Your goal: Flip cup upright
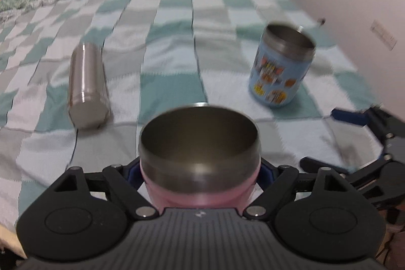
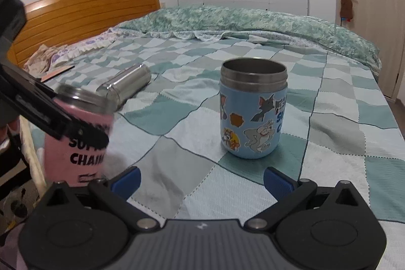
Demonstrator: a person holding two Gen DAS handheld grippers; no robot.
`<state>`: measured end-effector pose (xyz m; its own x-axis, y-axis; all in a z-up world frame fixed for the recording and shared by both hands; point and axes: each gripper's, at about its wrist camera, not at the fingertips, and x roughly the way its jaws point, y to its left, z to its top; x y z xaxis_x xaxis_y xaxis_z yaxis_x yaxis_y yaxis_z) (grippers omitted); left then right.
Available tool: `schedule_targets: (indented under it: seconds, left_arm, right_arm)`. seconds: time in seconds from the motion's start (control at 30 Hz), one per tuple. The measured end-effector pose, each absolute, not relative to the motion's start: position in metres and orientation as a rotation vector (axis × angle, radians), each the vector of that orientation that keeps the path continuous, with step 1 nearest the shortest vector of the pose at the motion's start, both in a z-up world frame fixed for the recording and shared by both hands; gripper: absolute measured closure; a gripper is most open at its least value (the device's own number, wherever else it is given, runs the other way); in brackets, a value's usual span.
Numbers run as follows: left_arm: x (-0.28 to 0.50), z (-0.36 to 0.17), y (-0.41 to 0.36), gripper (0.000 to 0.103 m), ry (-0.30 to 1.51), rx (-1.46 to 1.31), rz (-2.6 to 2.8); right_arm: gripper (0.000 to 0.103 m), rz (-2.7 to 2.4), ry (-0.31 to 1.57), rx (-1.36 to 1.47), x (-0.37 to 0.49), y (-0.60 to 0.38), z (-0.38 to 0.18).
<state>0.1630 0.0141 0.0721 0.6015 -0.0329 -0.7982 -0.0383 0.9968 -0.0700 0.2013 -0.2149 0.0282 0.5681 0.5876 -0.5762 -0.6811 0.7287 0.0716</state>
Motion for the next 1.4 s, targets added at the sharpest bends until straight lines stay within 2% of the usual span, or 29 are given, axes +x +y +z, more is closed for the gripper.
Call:
schedule_targets:
  seconds: [0.37,0.63,0.77,0.93,0.97,1.0,1.03,1.4]
  left_arm:
    - [0.186,0.090,0.009,0.018,0.654,-0.066,0.030]
    - [0.227,0.067,0.005,0.018,0.650,-0.072,0.019]
    - [0.246,0.046,0.002,0.018,0.731,-0.062,0.024]
    - [0.249,0.040,0.001,0.017,0.702,-0.028,0.009]
    - [0.249,0.040,0.001,0.015,0.703,-0.019,0.003]
    - [0.247,0.041,0.002,0.005,0.701,-0.019,-0.008]
    - [0.245,0.042,0.002,0.000,0.688,-0.024,-0.013]
    - [0.175,0.082,0.016,0.000,0.505,-0.067,-0.026]
  right_arm:
    - [0.000,0.664,0.552,-0.069,0.208,-0.216,0.039]
    - [0.000,0.608,0.529,-0.080,0.216,-0.211,0.040]
    - [0.000,0.590,0.533,-0.089,0.221,-0.210,0.036]
    - [0.000,0.581,0.545,-0.093,0.227,-0.210,0.031]
    - [0.000,0.580,0.545,-0.094,0.227,-0.210,0.031]
    - [0.000,0.577,0.543,-0.095,0.227,-0.209,0.031]
    - [0.000,0.576,0.542,-0.095,0.228,-0.209,0.031]
    - [0.000,0.559,0.494,-0.078,0.198,-0.210,0.049]
